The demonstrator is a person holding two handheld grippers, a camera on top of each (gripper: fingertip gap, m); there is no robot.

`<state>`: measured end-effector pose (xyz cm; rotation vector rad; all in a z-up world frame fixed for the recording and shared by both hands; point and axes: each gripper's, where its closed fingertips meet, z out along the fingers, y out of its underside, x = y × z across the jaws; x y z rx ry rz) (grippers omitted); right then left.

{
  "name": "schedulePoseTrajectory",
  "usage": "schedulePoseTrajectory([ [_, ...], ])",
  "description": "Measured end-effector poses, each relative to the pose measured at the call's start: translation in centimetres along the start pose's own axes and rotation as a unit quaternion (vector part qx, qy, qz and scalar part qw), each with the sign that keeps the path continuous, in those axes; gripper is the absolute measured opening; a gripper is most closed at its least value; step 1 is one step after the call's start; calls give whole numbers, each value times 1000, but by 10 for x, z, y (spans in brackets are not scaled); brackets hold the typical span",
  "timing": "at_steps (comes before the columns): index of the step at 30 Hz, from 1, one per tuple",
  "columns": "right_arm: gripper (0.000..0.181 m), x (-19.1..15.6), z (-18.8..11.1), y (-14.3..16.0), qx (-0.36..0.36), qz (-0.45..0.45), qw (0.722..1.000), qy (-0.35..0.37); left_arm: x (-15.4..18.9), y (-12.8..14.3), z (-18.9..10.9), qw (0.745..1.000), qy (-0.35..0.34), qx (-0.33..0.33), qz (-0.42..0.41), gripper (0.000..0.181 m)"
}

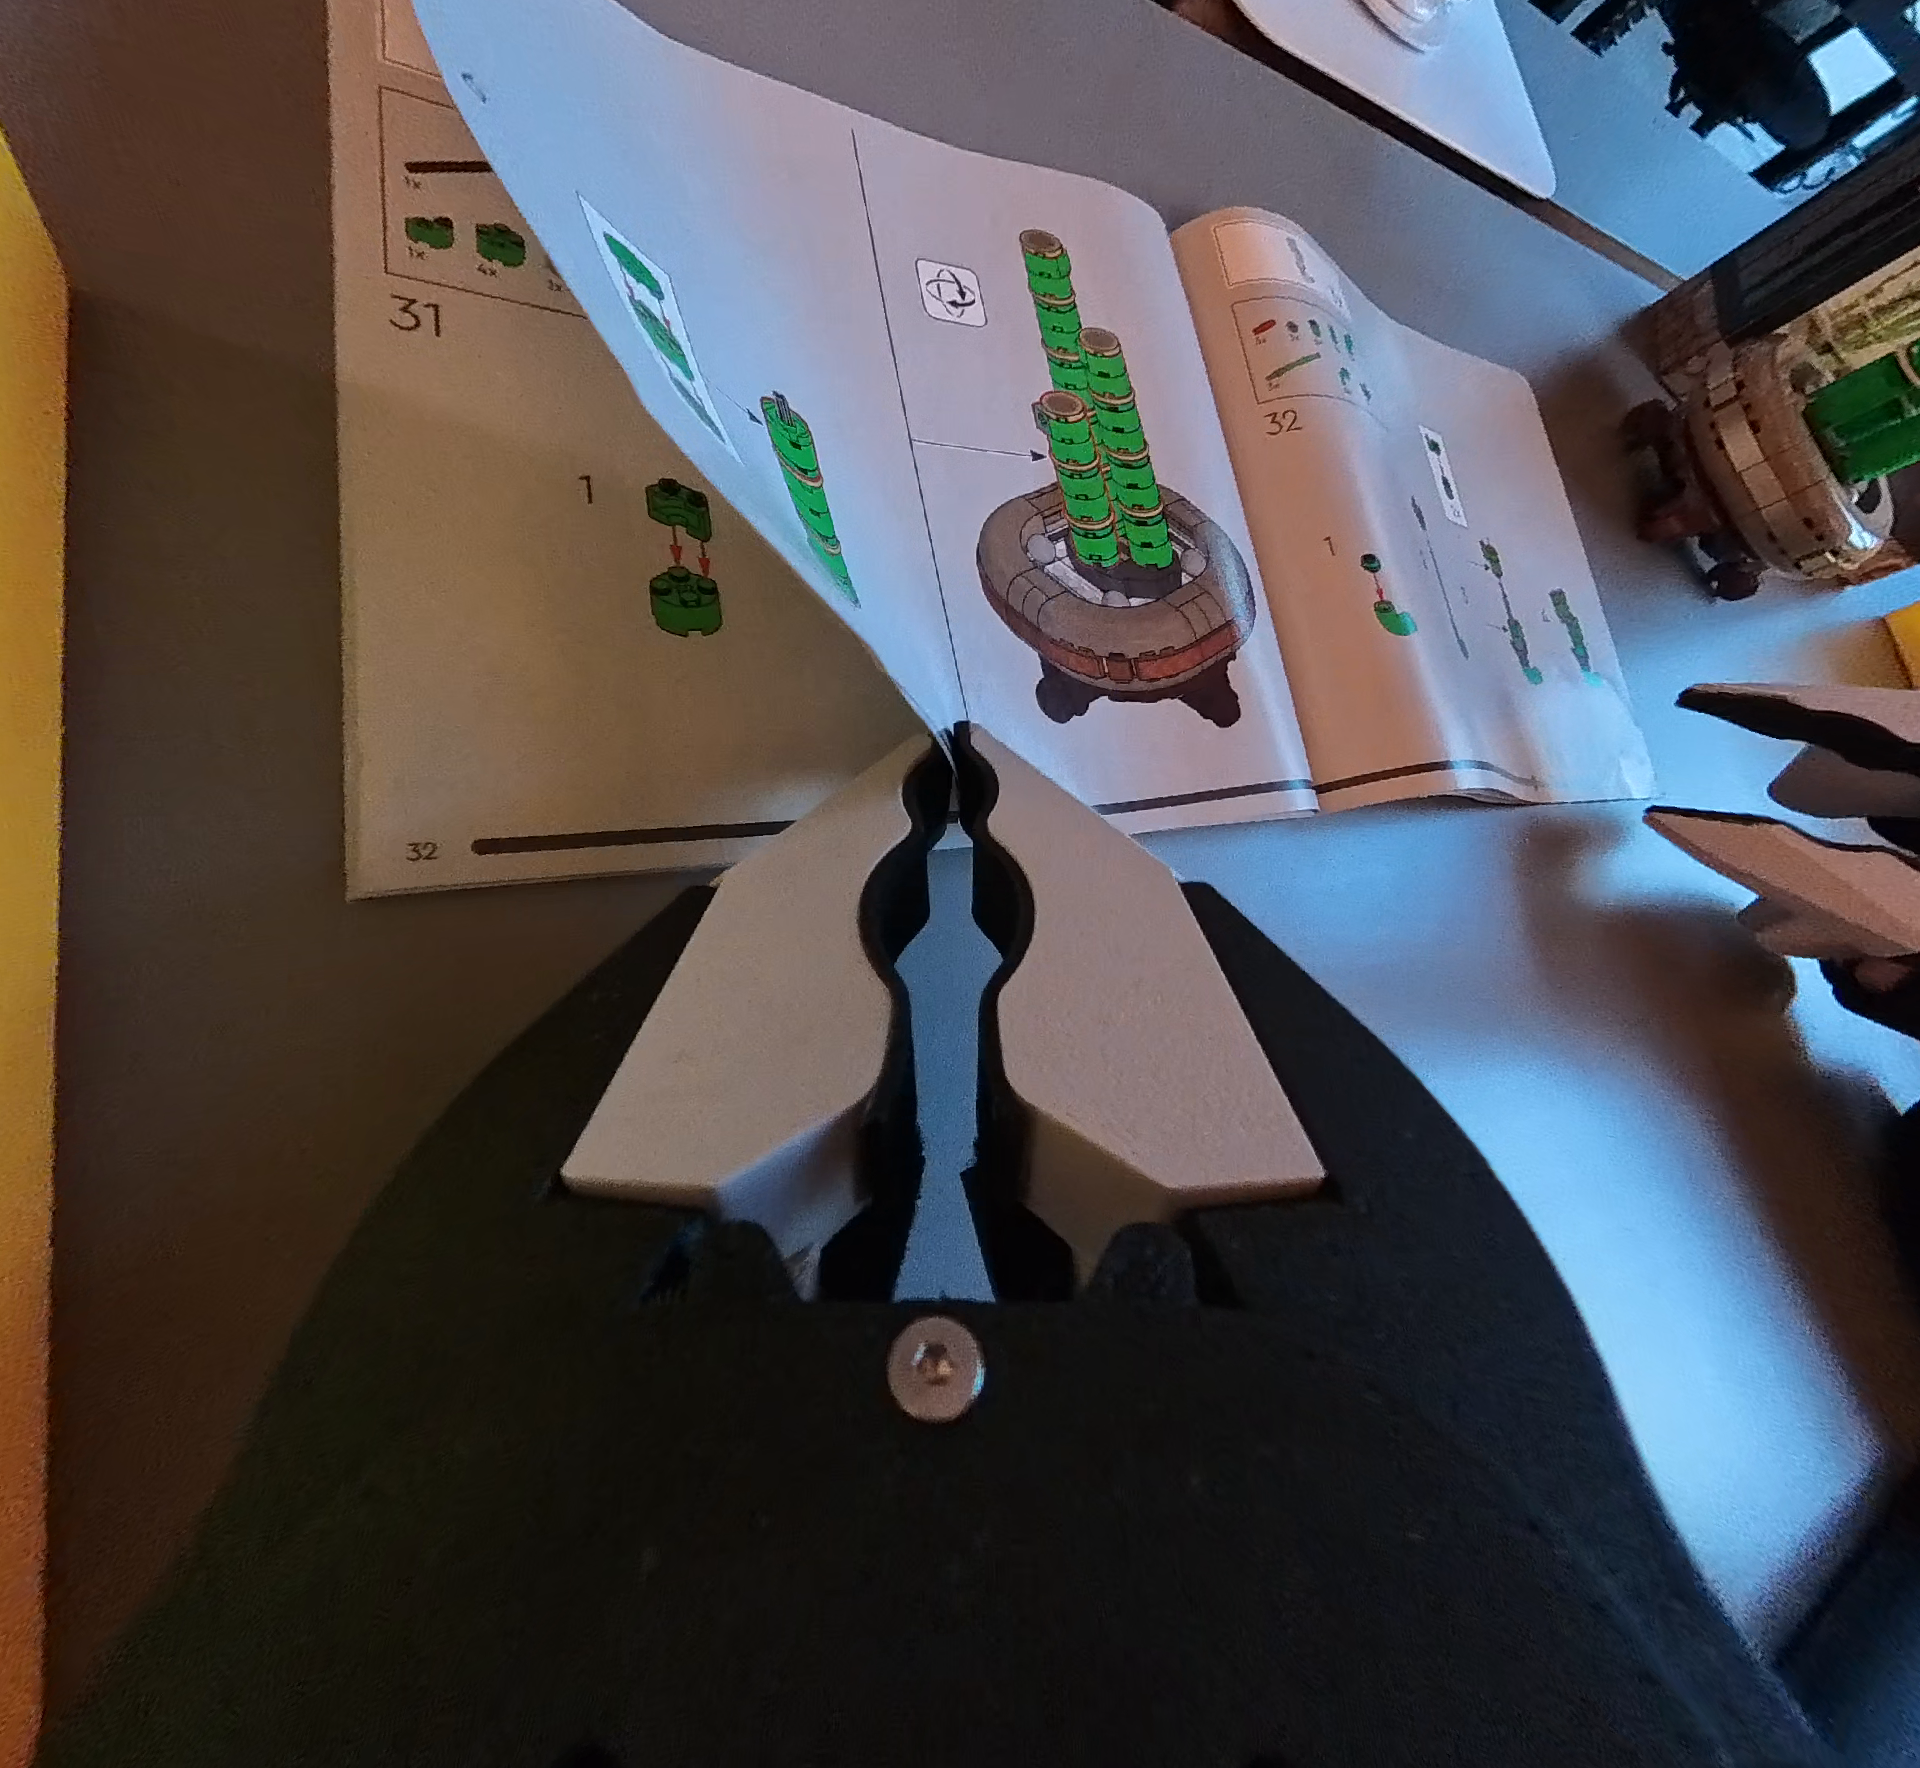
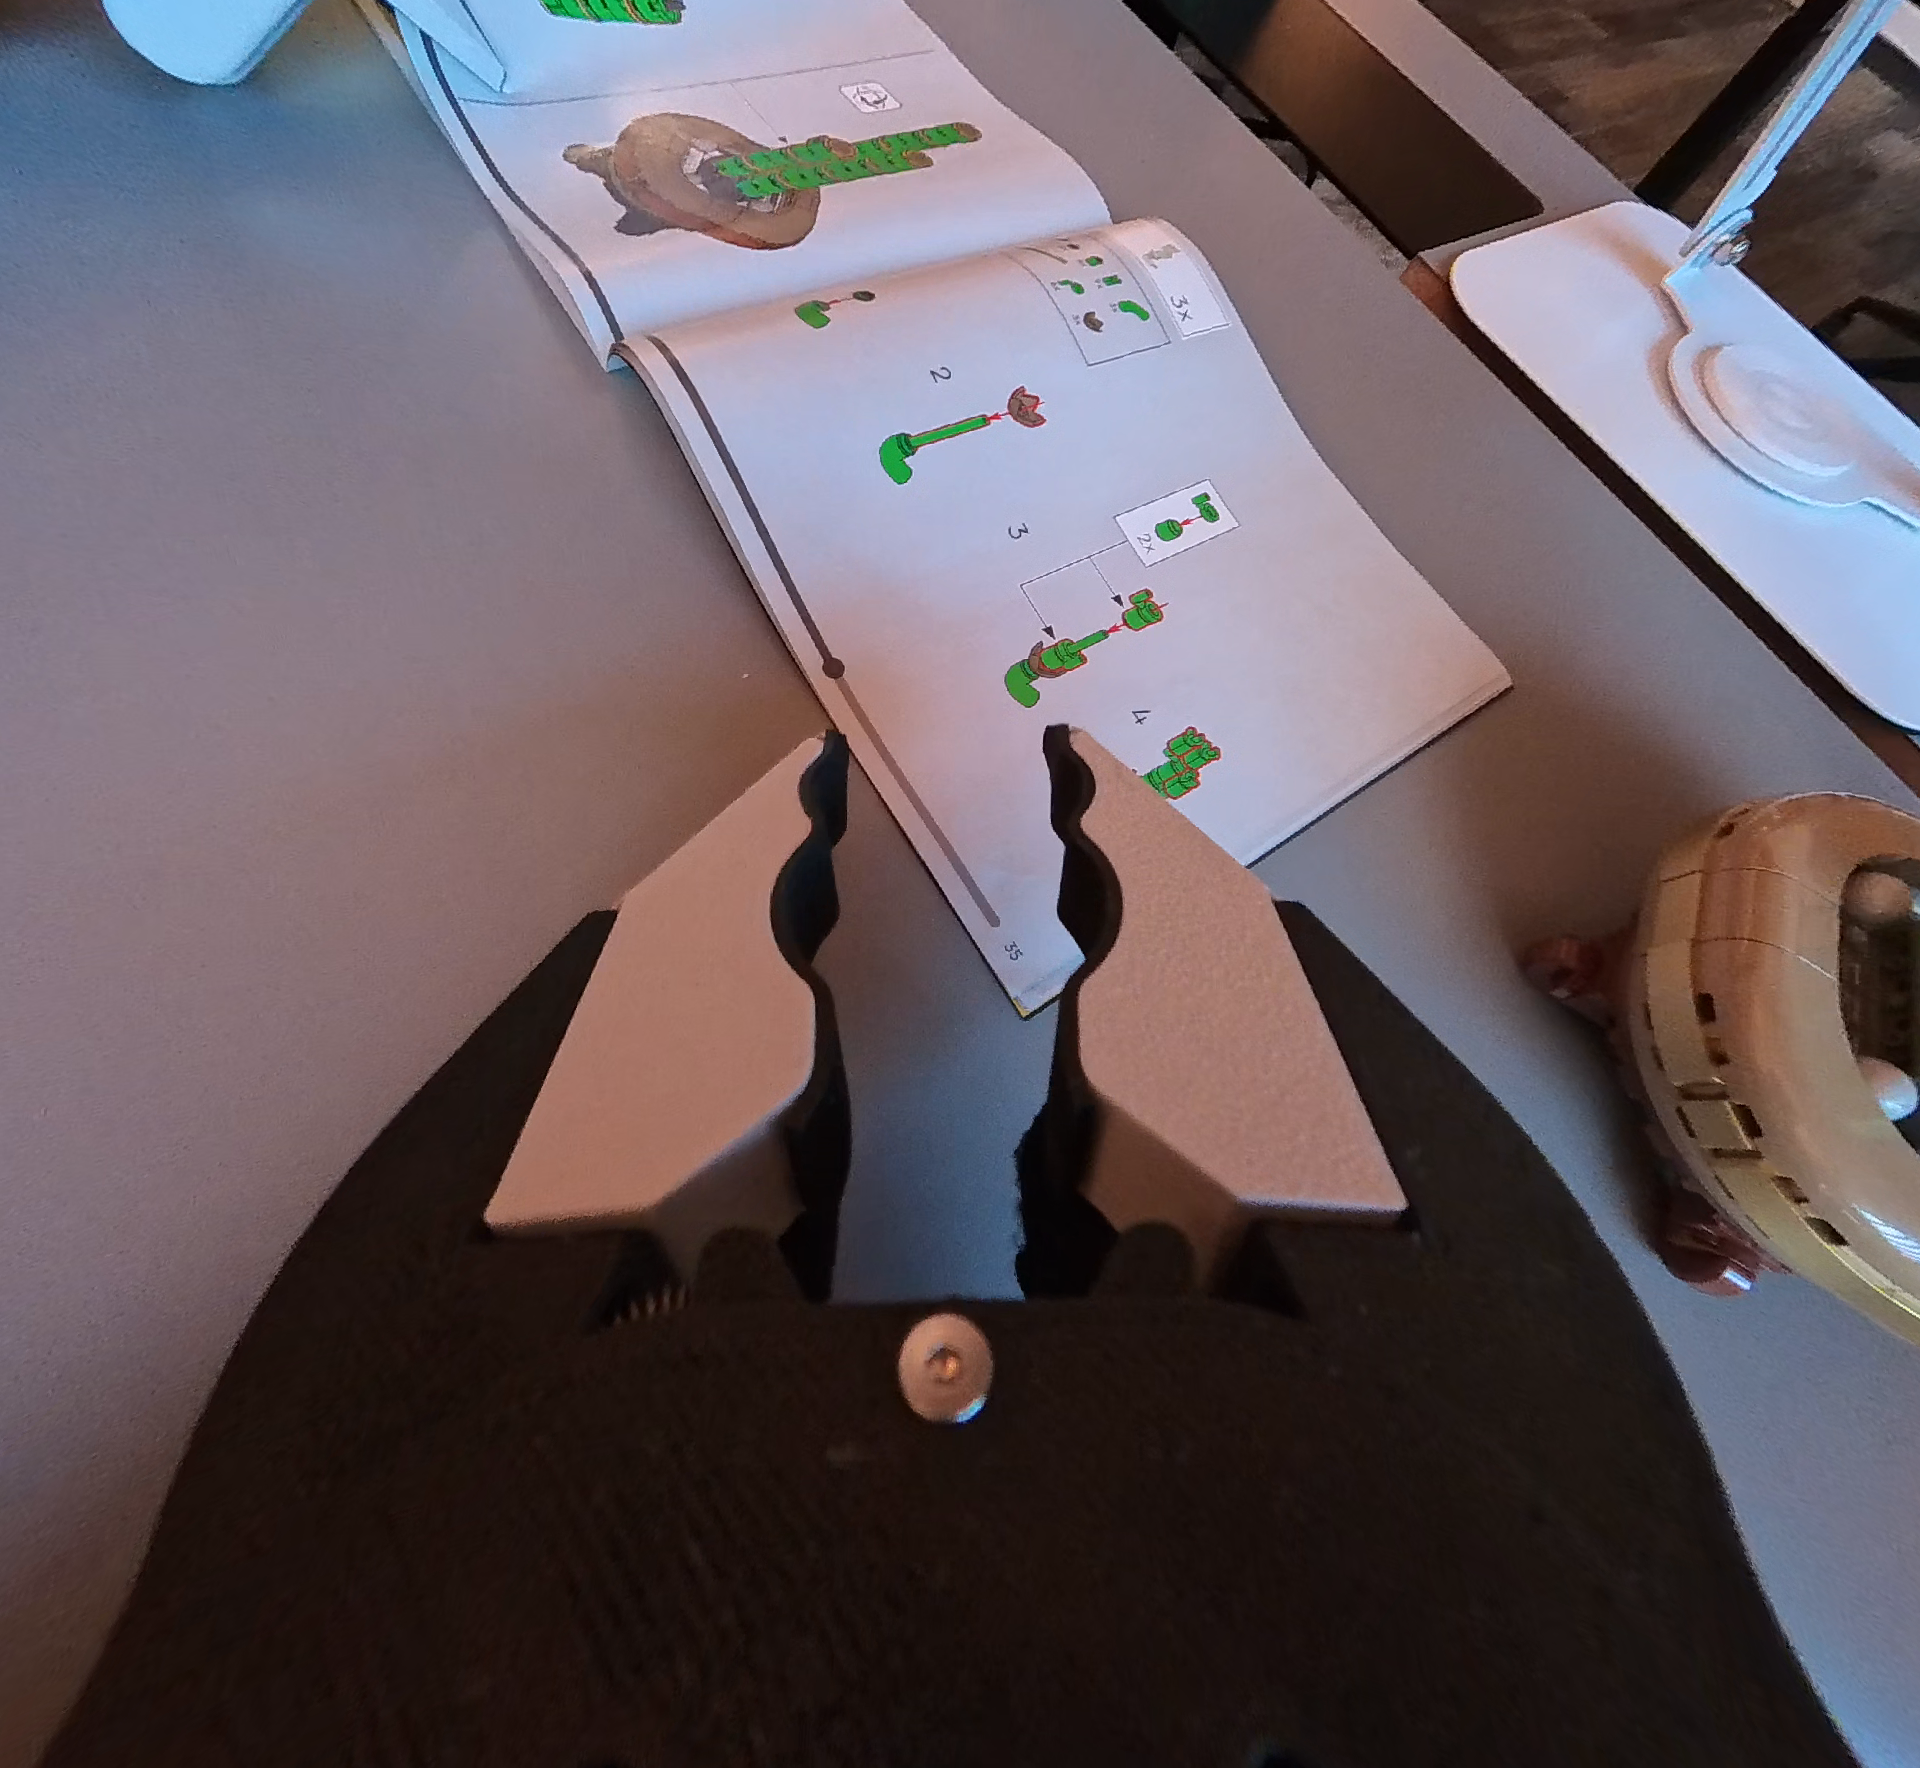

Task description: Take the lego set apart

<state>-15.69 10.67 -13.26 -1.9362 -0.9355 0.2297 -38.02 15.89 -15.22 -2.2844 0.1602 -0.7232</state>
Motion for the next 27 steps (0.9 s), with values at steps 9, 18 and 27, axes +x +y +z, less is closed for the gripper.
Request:
schedulePoseTrajectory([
  [9, 37, 2, 1, 3, -9, -15, 1000, 7, 13, -9, -7, 999, 9, 28, 33, 0],
  [18, 36, 4, 2, 7, -19, -32, 999, 16, 34, -26, -19, 993, 30, 83, 82, 0],
  [27, 36, 18, -3, -3, -4, -29, 998, 49, 115, -44, -26, 965, 103, 169, 170, 0],
])
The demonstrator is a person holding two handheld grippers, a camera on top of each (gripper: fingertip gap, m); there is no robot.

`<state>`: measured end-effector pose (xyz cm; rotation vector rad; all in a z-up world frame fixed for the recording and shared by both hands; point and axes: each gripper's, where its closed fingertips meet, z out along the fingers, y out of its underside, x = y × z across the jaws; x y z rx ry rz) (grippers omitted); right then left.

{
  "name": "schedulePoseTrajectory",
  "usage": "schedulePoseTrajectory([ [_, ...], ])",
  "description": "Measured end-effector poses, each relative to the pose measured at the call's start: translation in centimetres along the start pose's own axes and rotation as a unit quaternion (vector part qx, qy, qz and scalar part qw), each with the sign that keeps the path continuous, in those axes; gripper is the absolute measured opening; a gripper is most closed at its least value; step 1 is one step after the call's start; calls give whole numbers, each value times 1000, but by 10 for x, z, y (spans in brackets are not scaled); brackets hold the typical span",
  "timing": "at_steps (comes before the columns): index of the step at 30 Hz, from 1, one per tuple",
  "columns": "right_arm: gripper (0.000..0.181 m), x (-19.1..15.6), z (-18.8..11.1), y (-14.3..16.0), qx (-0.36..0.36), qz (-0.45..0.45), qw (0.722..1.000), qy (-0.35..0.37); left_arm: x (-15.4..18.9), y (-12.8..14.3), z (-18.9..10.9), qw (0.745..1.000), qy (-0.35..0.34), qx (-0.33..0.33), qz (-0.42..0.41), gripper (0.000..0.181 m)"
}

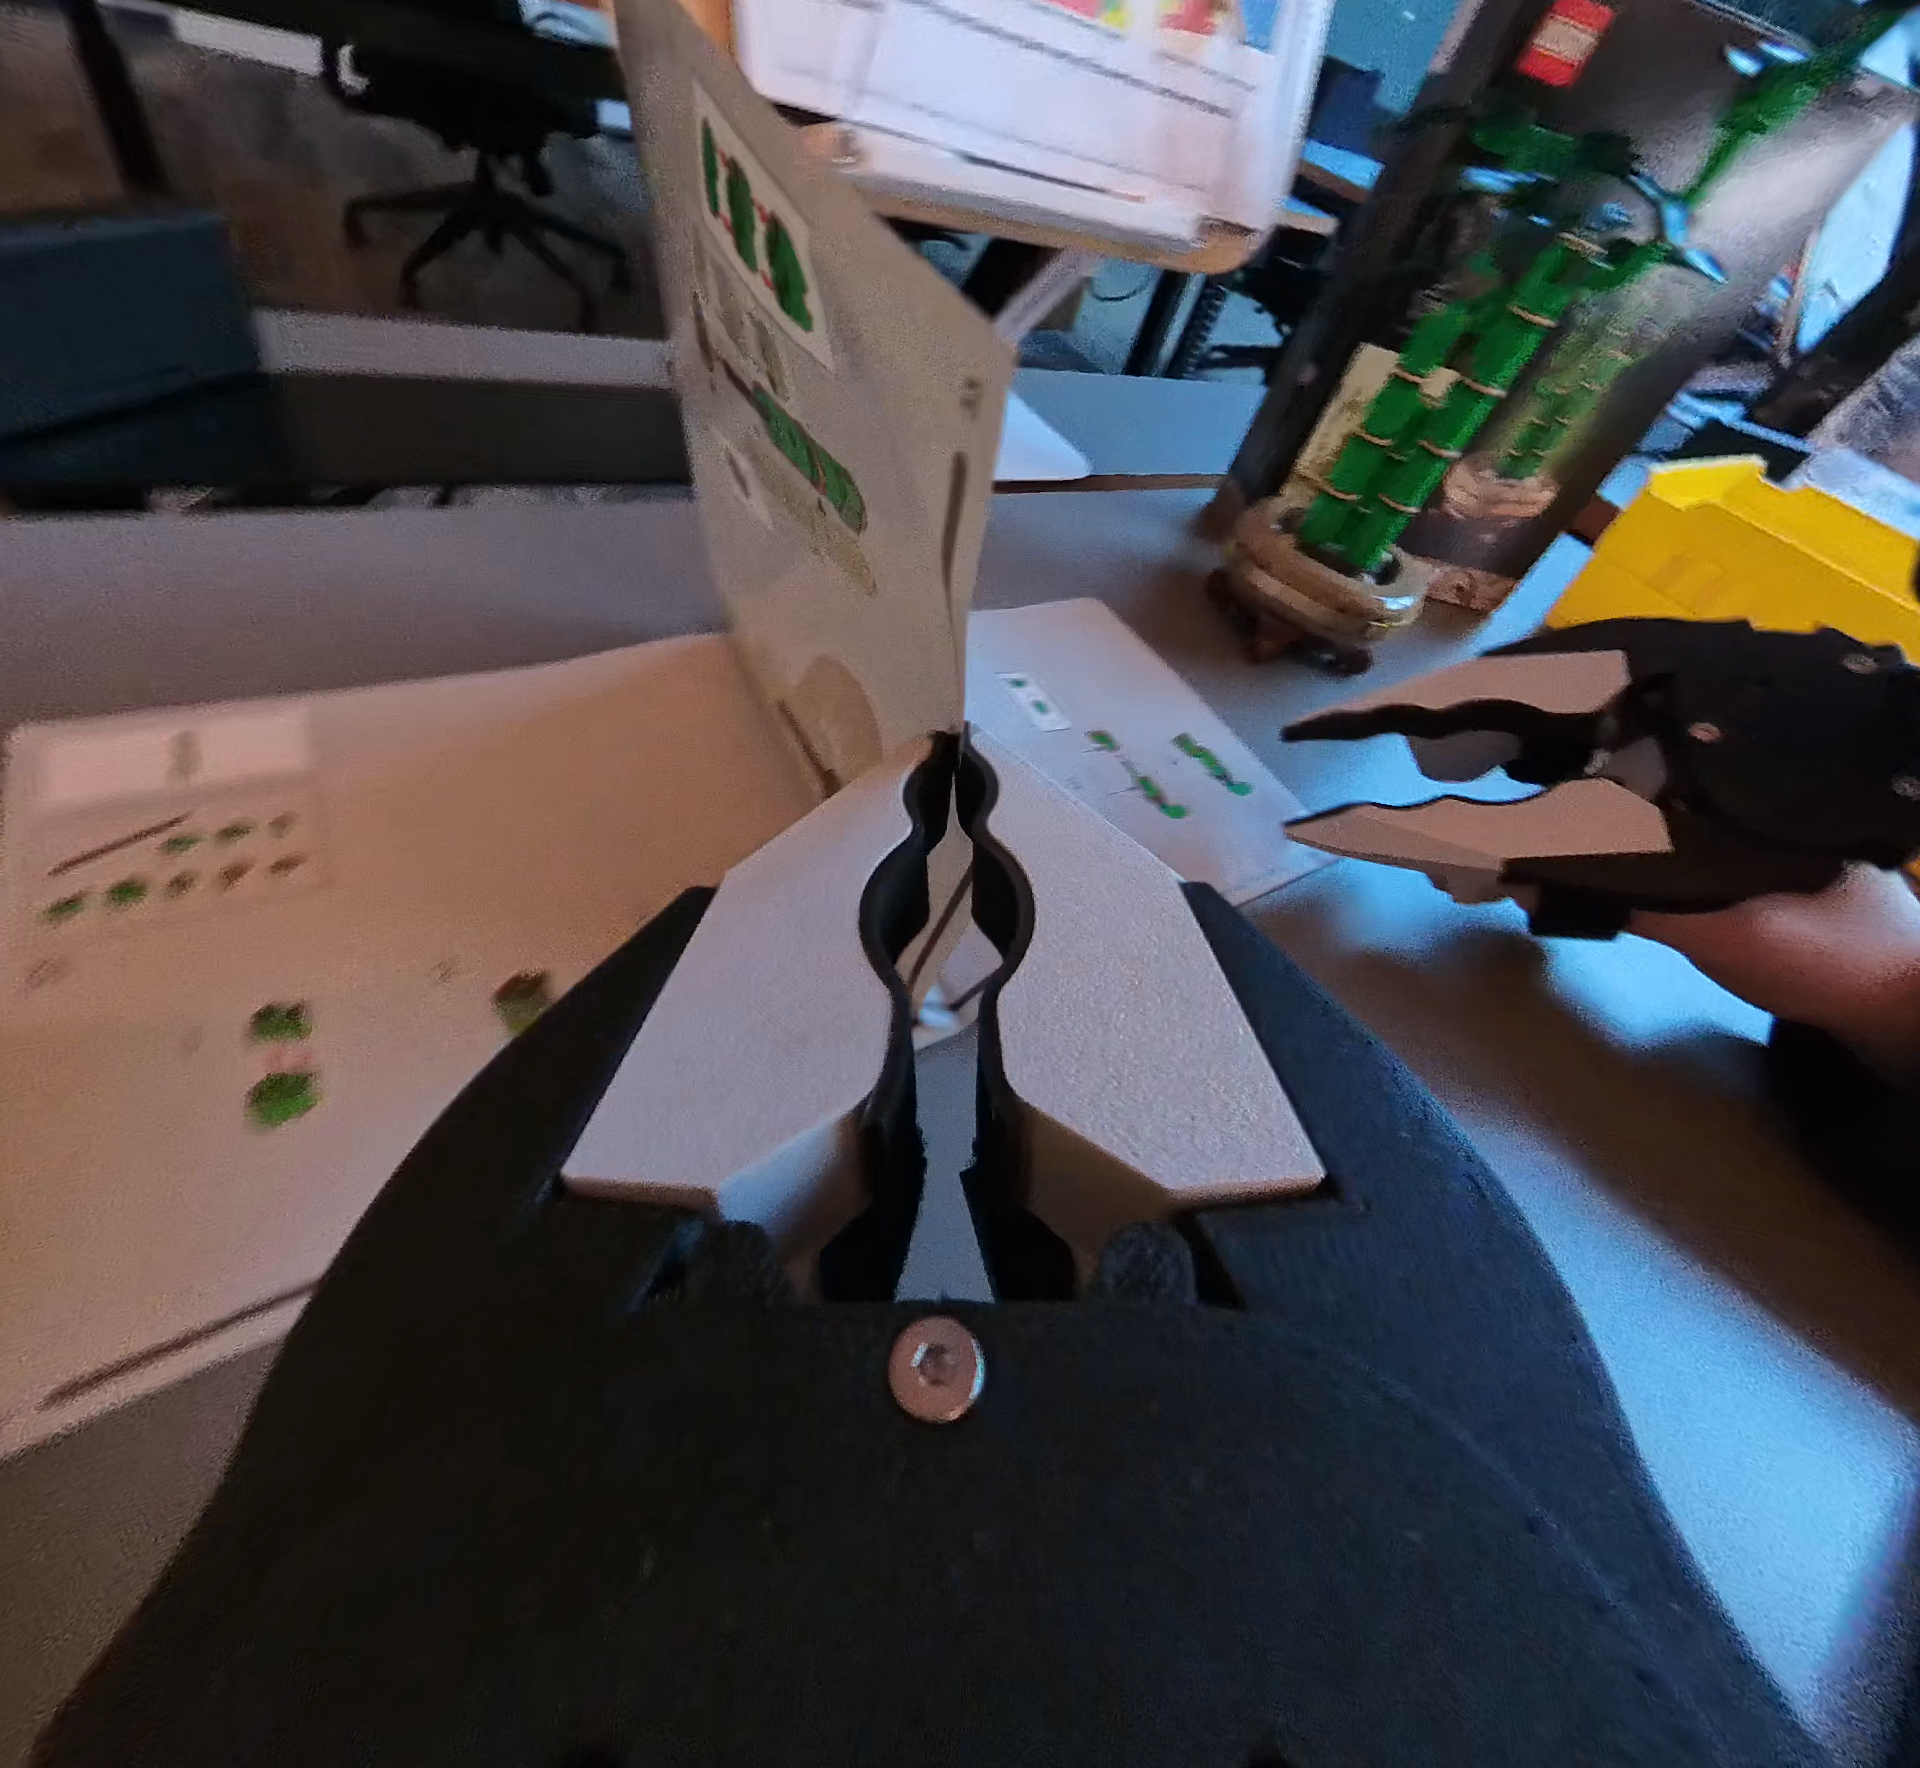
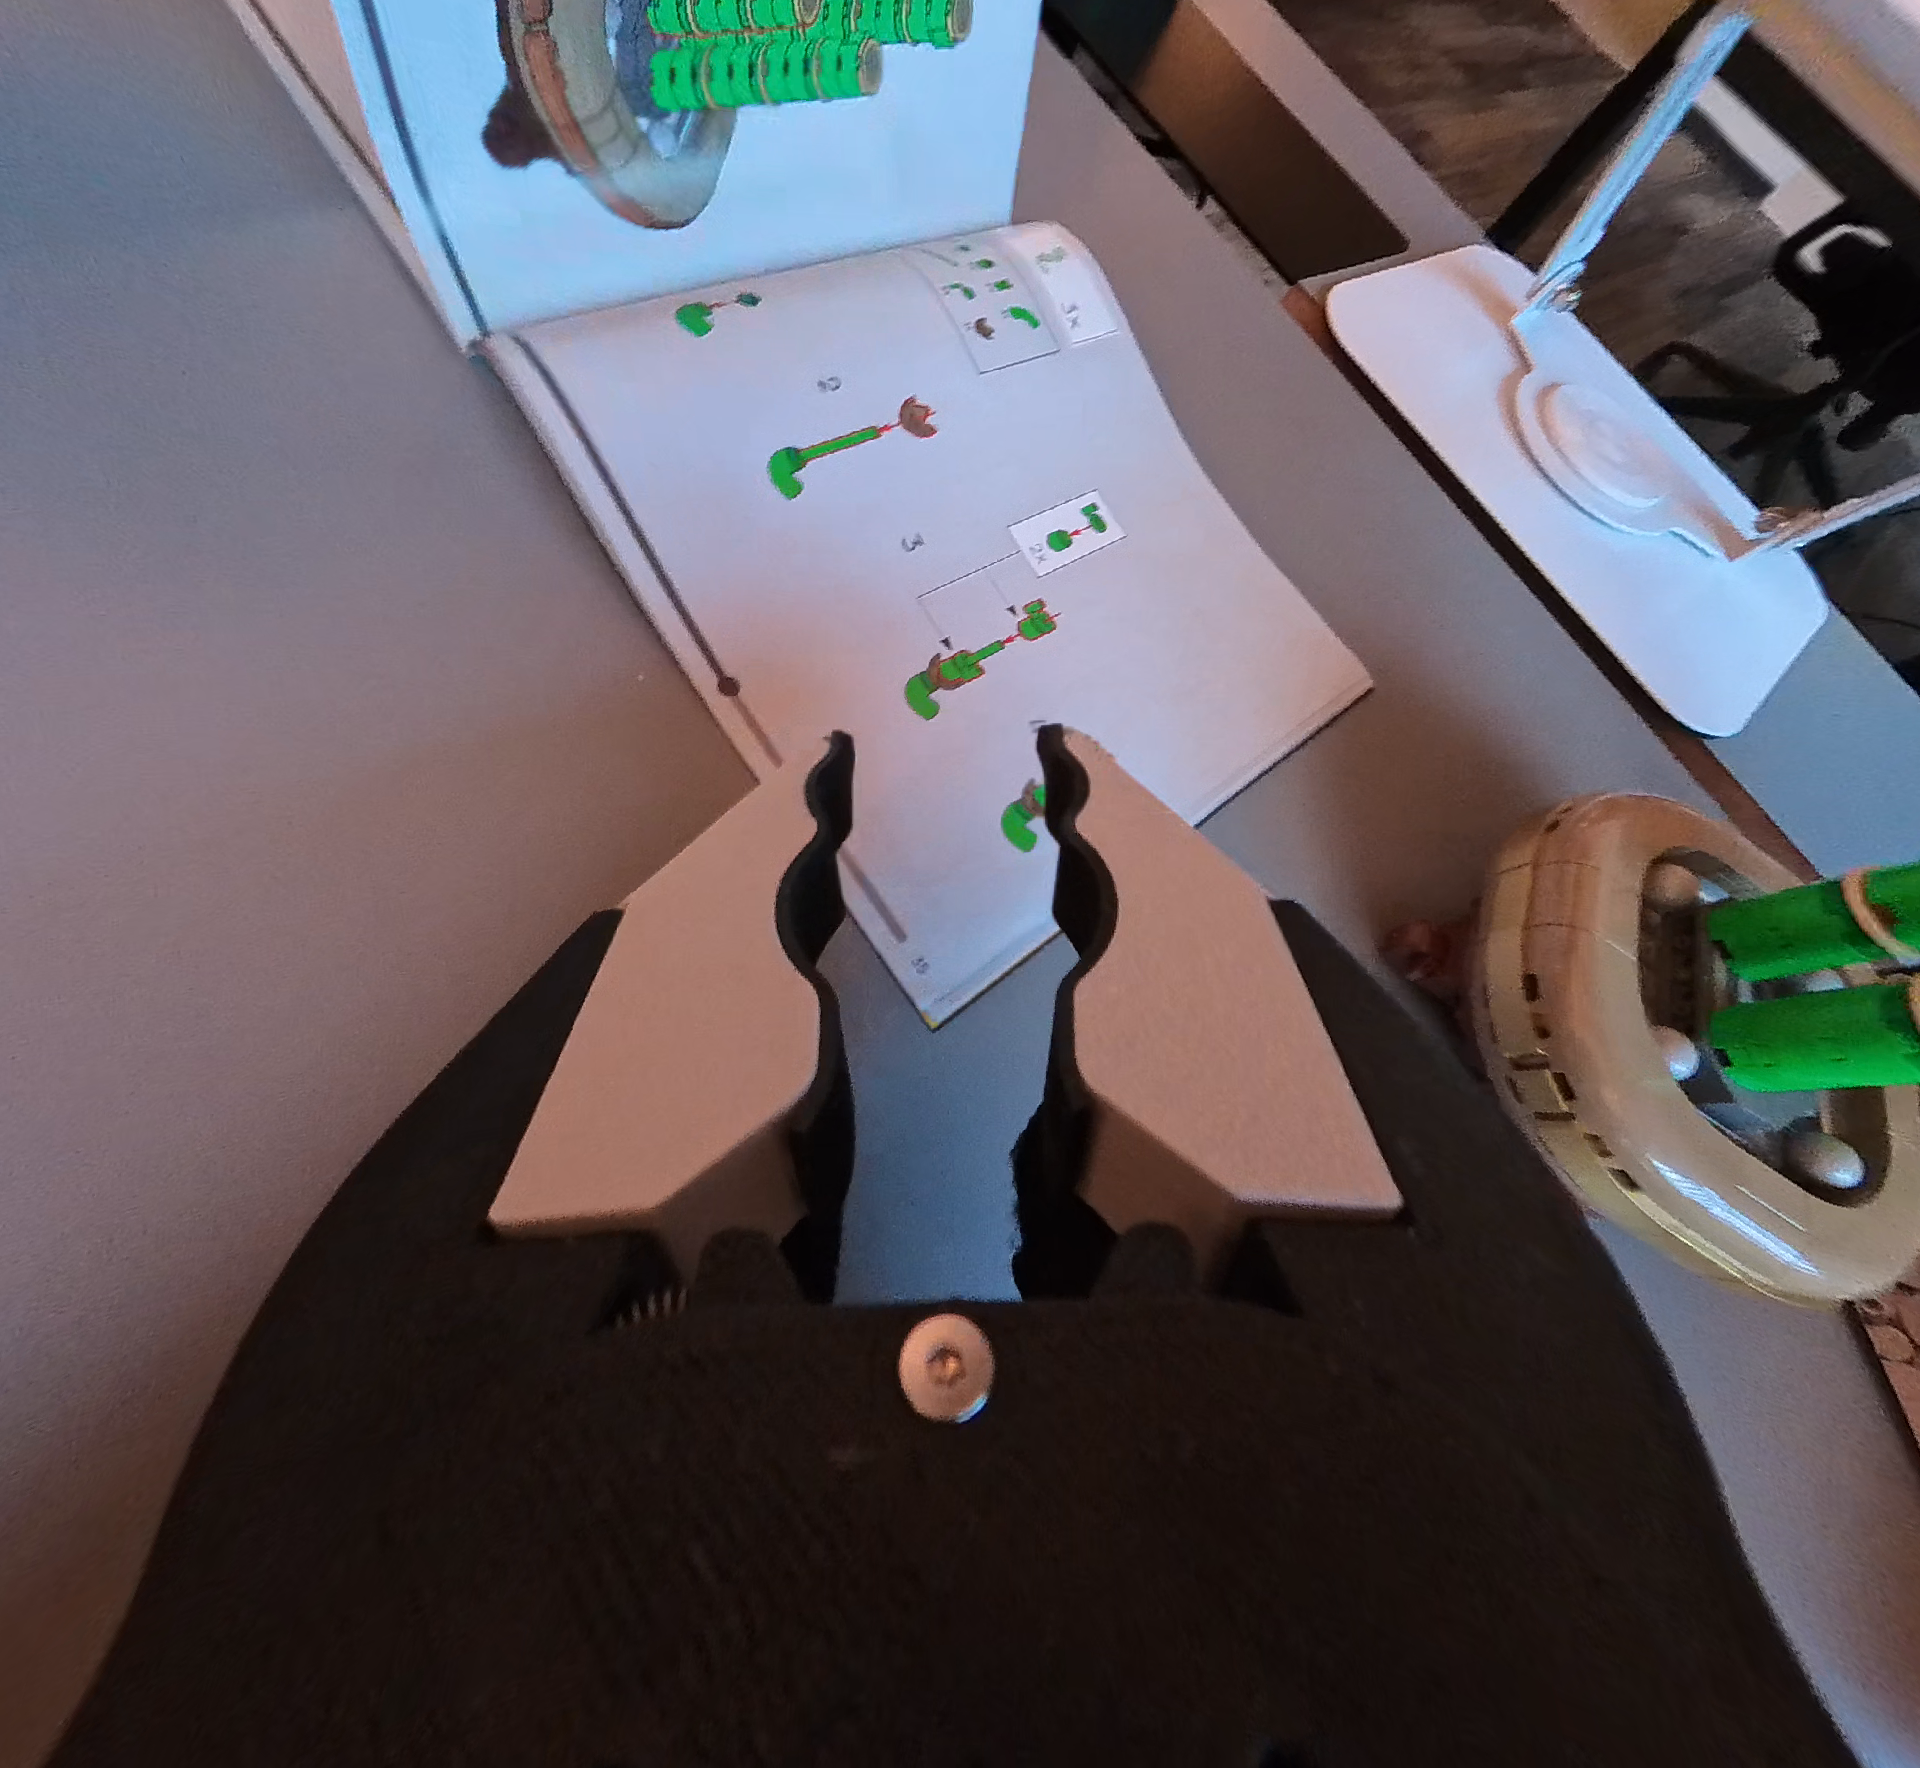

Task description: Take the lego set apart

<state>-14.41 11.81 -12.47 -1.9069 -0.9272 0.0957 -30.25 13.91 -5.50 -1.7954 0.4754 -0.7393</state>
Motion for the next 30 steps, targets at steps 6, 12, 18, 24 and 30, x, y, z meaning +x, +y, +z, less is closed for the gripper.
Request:
schedulePoseTrajectory([
  [6, 36, 21, -10, 0, 17, 38, 999, 31, 102, 32, 38, 986, 109, -68, 111, 36],
  [12, 36, 39, -21, 5, 16, 42, 997, 56, 99, 31, 14, 984, 116, -52, 127, 64],
  [18, 36, 33, -20, -2, 35, 53, 997, 40, -61, 37, -25, 981, -179, -76, -17, 51],
  [24, 37, 15, -12, -2, 16, 4, 999, 30, -122, 65, -30, 925, -339, -162, 55, 90],
  [30, 37, 13, -14, -4, 20, 4, 999, 26, -132, 78, -24, 919, -342, -195, 14, 111],
])
